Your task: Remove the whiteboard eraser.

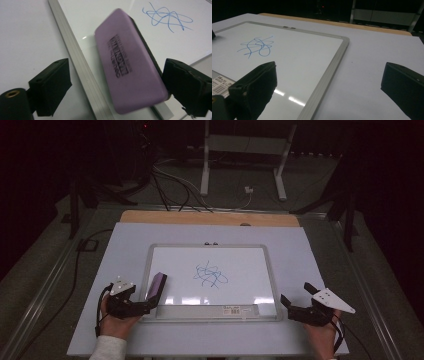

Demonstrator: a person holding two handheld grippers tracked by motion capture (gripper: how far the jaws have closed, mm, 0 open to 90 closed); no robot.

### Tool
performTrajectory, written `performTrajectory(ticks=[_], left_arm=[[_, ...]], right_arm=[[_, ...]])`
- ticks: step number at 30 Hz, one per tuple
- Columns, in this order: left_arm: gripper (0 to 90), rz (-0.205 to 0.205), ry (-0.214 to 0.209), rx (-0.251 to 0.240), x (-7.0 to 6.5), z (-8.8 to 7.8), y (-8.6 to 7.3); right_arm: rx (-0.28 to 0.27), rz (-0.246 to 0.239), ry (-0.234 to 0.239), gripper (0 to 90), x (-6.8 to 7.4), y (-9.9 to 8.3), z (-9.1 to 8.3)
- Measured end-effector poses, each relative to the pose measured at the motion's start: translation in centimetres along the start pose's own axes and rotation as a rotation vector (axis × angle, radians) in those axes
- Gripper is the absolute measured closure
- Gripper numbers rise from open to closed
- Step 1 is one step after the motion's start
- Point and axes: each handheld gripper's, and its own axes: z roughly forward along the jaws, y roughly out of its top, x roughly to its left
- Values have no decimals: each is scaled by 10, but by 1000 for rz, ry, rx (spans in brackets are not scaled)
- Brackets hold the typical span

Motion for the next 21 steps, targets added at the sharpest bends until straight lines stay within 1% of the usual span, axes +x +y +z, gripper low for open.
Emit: performTrajectory(ticks=[3,6,7,9,10,12,14,18,21], left_arm=[[144,-2,6,9,0,0,-1],[165,6,7,26,0,1,-3],[165,8,5,31,0,1,-3],[205,10,-3,34,0,1,-4],[217,19,-7,40,-1,2,-4],[223,20,-7,41,-2,3,-4],[251,36,-6,46,-3,3,-4],[252,59,-6,44,-6,5,-1],[252,67,-8,43,-8,9,2]], right_arm=[[-1,1,0,6,0,0,0],[0,-1,0,6,0,0,0],[0,-1,0,6,0,0,0],[0,-2,0,6,0,0,0],[0,-2,0,6,0,0,0],[0,-1,0,6,0,0,0],[0,-1,0,6,0,0,0],[1,-3,0,6,0,0,0],[2,-3,2,6,0,0,1]])
